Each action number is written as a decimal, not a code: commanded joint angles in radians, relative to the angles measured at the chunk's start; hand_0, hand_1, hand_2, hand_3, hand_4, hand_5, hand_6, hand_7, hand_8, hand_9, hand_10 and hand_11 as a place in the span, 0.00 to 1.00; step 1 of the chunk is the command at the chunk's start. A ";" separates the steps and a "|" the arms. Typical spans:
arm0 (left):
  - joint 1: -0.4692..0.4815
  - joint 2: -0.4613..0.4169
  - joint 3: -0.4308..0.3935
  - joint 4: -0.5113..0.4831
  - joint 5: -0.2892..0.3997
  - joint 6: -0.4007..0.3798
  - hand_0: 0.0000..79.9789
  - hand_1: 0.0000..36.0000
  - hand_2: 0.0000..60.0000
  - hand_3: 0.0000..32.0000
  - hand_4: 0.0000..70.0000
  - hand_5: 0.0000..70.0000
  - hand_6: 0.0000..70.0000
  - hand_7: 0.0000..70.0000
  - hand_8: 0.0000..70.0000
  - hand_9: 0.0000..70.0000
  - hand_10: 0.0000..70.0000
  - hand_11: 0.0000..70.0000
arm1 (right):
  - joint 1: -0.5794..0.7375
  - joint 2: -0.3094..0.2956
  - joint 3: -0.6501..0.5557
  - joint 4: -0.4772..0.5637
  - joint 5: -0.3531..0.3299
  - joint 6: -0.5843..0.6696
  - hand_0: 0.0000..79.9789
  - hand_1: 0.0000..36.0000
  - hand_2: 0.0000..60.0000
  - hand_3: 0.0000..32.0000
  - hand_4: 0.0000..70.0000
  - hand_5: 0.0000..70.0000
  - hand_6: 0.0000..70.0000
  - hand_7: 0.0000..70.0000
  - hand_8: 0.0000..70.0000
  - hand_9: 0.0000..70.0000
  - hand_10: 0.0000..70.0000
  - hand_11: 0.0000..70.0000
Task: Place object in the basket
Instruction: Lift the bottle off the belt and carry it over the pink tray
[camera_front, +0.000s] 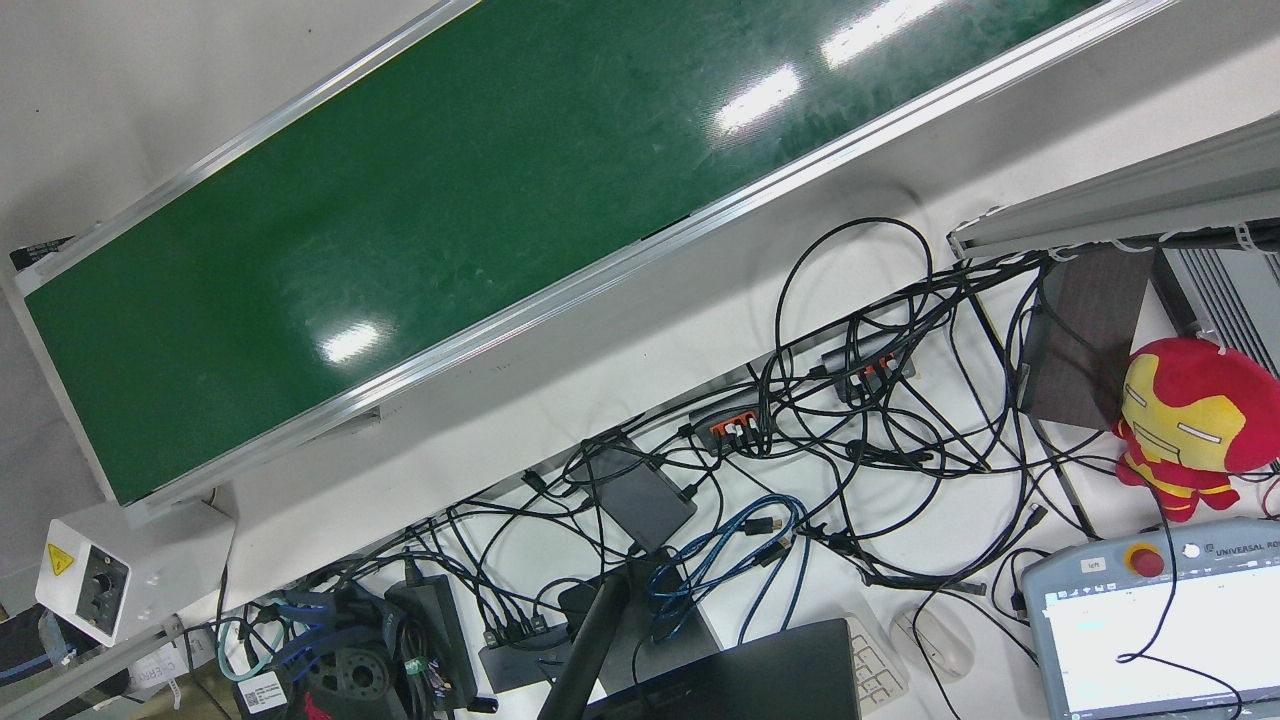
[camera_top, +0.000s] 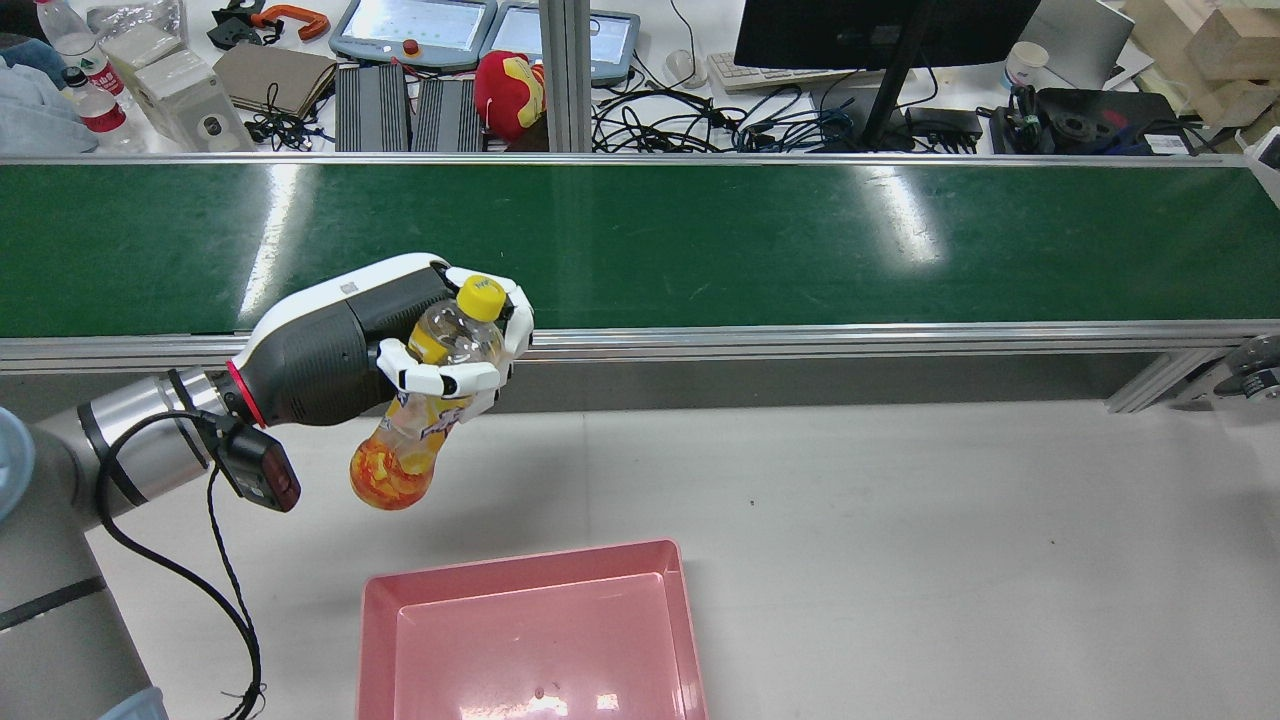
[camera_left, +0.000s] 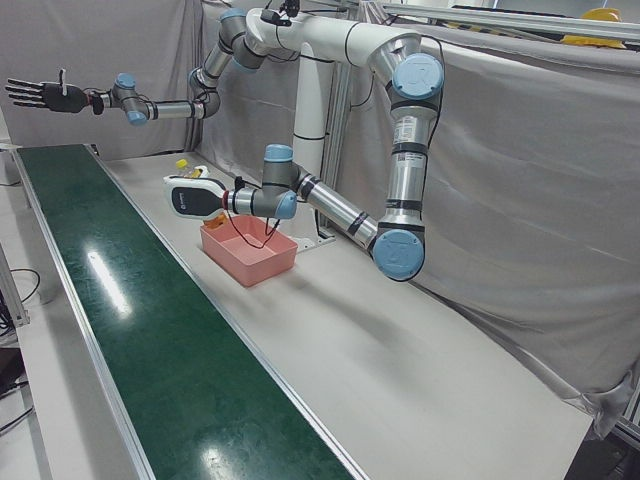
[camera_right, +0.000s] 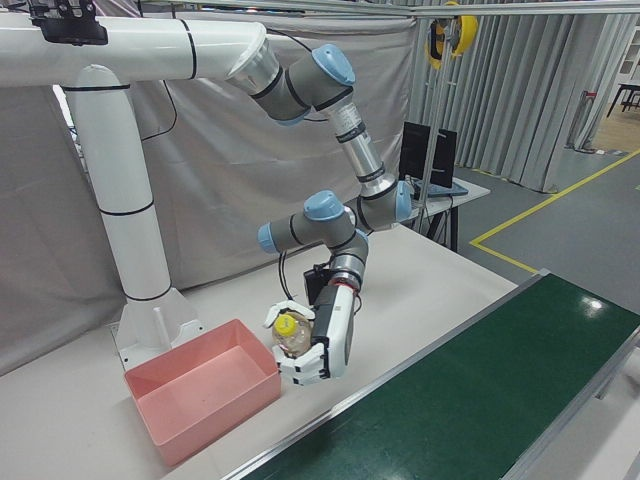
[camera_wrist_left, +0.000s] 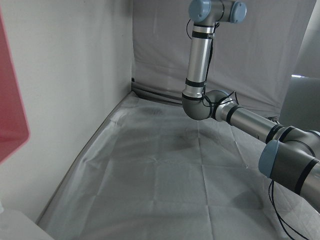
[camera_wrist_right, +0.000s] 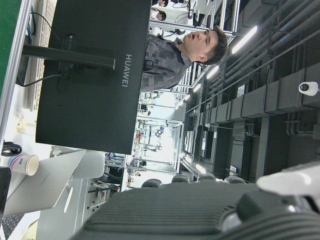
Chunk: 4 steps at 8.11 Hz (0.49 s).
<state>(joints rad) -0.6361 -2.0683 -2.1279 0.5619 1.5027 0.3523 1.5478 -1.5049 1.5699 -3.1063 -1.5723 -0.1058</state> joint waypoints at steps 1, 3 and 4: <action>0.204 -0.013 -0.029 0.053 -0.013 0.098 0.61 0.37 0.85 0.00 0.68 1.00 0.83 0.88 1.00 1.00 0.94 1.00 | 0.000 0.000 -0.001 0.000 0.000 0.000 0.00 0.00 0.00 0.00 0.00 0.00 0.00 0.00 0.00 0.00 0.00 0.00; 0.307 -0.012 -0.026 0.055 -0.077 0.152 0.62 0.36 0.82 0.00 0.69 1.00 0.83 0.88 1.00 1.00 0.93 1.00 | 0.000 0.000 -0.002 0.000 0.000 0.000 0.00 0.00 0.00 0.00 0.00 0.00 0.00 0.00 0.00 0.00 0.00 0.00; 0.372 -0.010 -0.011 0.056 -0.120 0.158 0.61 0.36 0.83 0.00 0.69 1.00 0.84 0.89 1.00 1.00 0.92 1.00 | 0.000 0.000 -0.002 0.000 0.000 0.000 0.00 0.00 0.00 0.00 0.00 0.00 0.00 0.00 0.00 0.00 0.00 0.00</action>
<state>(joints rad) -0.3959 -2.0801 -2.1543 0.6141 1.4618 0.4783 1.5478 -1.5048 1.5686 -3.1063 -1.5723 -0.1059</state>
